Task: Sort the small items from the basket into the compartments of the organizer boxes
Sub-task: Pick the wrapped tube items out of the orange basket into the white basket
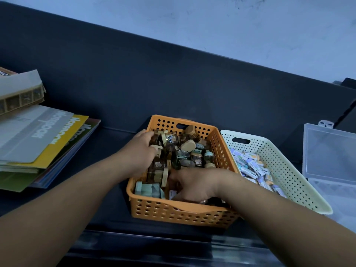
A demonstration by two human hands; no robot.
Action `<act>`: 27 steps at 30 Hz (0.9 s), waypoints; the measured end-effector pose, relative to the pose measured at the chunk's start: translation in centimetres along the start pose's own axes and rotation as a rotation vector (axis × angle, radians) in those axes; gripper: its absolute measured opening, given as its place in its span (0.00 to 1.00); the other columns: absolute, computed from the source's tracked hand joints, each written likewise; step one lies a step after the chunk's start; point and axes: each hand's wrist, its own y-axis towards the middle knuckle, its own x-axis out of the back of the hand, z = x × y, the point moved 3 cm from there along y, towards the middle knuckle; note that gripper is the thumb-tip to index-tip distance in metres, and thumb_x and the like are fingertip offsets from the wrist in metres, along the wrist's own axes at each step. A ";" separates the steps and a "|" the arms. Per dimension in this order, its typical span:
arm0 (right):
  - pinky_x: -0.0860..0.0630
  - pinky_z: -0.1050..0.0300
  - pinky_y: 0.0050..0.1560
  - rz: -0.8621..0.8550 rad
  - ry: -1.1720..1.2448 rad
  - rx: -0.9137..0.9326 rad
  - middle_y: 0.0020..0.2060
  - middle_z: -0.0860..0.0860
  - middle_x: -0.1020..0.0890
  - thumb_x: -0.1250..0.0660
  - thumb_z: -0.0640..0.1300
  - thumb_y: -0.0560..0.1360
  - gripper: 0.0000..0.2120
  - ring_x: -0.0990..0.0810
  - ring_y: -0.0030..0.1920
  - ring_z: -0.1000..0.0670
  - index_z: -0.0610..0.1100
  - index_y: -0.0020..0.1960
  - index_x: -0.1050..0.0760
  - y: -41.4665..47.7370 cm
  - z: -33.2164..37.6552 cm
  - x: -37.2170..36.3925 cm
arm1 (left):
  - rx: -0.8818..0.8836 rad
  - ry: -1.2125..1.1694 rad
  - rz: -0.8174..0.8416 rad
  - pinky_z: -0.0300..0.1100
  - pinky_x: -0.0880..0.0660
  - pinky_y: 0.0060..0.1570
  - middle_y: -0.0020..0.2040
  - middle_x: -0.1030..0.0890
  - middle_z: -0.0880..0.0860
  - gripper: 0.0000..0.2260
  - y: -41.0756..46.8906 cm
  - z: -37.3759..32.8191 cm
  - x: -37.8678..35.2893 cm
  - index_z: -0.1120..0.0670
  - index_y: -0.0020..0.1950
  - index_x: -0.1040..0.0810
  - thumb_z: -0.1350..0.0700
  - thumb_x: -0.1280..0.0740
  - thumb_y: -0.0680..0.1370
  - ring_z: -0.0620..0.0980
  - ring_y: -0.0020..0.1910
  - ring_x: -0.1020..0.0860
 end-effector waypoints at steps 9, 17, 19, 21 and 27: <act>0.23 0.57 0.42 -0.084 0.008 0.056 0.45 0.53 0.23 0.30 0.37 0.73 0.13 0.22 0.43 0.51 0.52 0.49 0.29 -1.3 -1.4 1.5 | 0.029 -0.208 0.026 0.37 0.32 0.36 0.48 0.27 0.42 0.26 -0.5 0.1 0.3 0.45 0.77 0.46 0.62 0.44 0.81 0.39 0.41 0.29; 0.23 0.55 0.47 -0.031 -0.330 0.050 0.48 0.54 0.23 0.32 0.37 0.74 0.19 0.23 0.49 0.50 0.56 0.58 0.31 -2.0 -1.4 0.8 | 0.047 -0.212 0.037 0.35 0.33 0.36 0.52 0.28 0.44 0.28 -0.4 0.3 0.0 0.45 0.78 0.50 0.62 0.45 0.82 0.37 0.41 0.30; 0.23 0.54 0.43 -0.095 -0.323 0.087 0.47 0.53 0.23 0.33 0.38 0.75 0.19 0.22 0.47 0.50 0.56 0.59 0.32 -1.1 -1.2 0.7 | 0.049 -0.207 0.032 0.33 0.36 0.35 0.60 0.27 0.45 0.28 -0.5 0.2 0.0 0.45 0.78 0.51 0.62 0.45 0.82 0.36 0.39 0.33; 0.20 0.52 0.45 -0.147 -0.177 0.123 0.47 0.55 0.22 0.30 0.40 0.73 0.20 0.21 0.47 0.51 0.58 0.58 0.32 -0.5 -1.2 0.8 | 0.040 -0.202 0.026 0.32 0.36 0.36 0.60 0.29 0.46 0.28 -0.5 0.1 0.1 0.46 0.78 0.50 0.62 0.45 0.81 0.36 0.39 0.33; 0.28 0.56 0.62 -0.086 -0.187 0.228 0.64 0.56 0.33 0.30 0.36 0.73 0.30 0.30 0.62 0.52 0.60 0.67 0.31 -0.7 -0.5 0.2 | 0.028 -0.189 0.032 0.33 0.35 0.35 0.55 0.32 0.43 0.28 -0.7 0.1 0.2 0.45 0.78 0.49 0.62 0.45 0.81 0.36 0.41 0.31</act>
